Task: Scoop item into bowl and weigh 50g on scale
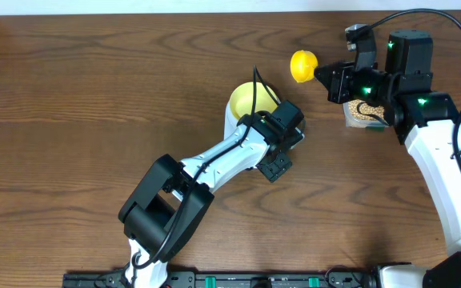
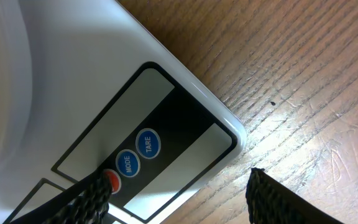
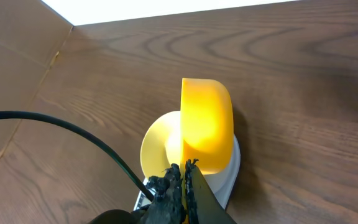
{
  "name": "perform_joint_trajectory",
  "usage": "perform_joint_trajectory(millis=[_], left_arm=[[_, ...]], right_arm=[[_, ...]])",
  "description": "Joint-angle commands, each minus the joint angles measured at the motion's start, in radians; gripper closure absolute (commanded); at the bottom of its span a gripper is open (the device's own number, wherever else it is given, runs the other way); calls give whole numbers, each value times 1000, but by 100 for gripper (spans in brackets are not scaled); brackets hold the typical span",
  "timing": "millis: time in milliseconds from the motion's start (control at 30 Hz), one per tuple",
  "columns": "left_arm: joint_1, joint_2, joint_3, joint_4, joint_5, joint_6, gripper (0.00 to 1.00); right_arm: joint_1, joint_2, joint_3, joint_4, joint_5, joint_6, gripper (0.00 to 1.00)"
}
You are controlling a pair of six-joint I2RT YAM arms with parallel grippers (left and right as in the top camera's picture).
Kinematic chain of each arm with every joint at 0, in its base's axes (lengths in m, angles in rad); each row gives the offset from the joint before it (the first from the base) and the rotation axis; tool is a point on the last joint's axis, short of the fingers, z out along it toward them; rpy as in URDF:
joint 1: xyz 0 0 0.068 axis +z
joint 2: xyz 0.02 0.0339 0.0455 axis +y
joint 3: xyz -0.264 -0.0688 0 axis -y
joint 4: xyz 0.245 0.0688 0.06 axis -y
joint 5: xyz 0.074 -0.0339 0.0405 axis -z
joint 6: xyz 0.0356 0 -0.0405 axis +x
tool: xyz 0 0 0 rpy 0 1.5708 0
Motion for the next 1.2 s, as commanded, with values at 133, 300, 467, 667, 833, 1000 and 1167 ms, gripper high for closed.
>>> perform_joint_trajectory(millis=[133,300,467,667,833,1000,1167], left_arm=[[-13,6,-19,-6,-9,13,28],[-12,14,-20,-6,-8,13,28],[-10,28,-20,-6,-8,13,28],[-8,34,-20,-5,-8,14,28],[-8,47,-20,-3,-9,15,29],[-8,68,-20,-3,-13,40,29],[-9,57,3,-28,-28,40,29]], right_arm=[[-6,-19,19,-1,3,4,99],[-6,-19,19,-2,4,4,99],[-6,-19,19,0,4,4,99],[-6,-19,19,-1,3,4,99],[-6,-19,19,-1,3,4,99],[-6,-19,19,-1,3,4,99],[-7,-19,19,0,4,4,99]])
